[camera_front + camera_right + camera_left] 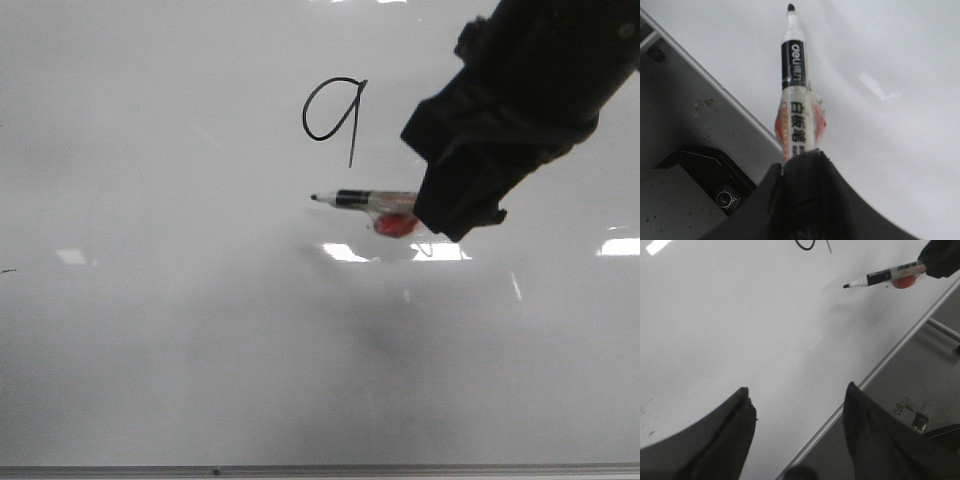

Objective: Write number 9 on whiteboard

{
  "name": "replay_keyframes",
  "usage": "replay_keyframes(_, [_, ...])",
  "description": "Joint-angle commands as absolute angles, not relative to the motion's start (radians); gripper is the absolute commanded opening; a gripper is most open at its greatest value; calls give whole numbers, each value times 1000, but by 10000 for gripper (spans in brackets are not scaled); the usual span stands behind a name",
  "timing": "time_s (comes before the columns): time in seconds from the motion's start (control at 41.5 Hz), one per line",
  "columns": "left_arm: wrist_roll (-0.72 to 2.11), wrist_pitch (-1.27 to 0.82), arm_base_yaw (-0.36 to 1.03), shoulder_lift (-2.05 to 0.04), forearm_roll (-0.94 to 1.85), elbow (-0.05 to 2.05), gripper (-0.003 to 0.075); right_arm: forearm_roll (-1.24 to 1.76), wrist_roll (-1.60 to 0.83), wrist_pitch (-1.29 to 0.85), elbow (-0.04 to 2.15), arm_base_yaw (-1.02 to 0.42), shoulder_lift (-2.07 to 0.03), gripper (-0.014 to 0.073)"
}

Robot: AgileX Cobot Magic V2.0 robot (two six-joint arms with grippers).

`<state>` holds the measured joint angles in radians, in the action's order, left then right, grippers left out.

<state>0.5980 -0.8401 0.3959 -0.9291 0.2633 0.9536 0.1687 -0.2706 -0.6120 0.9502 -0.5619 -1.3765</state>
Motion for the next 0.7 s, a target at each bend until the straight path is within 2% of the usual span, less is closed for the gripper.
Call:
replay_keyframes(0.0, [661,-798,453,-949,321,980,389,169,-329,-655,983,-594,-1264,-67])
replay_keyframes(0.217, [756,-910,664,-1098,328,1063,391,177,-549,-888,983,-705,-1109,-67])
replay_keyframes(0.361, [862,-948,800,-1232,397,1150,391,209,-588,-943,983,-730,-1036,-67])
replay_keyframes(0.674, [910,-846,896,-1363,432,1210,391,210,-589,-949,983,-730,-1017,-67])
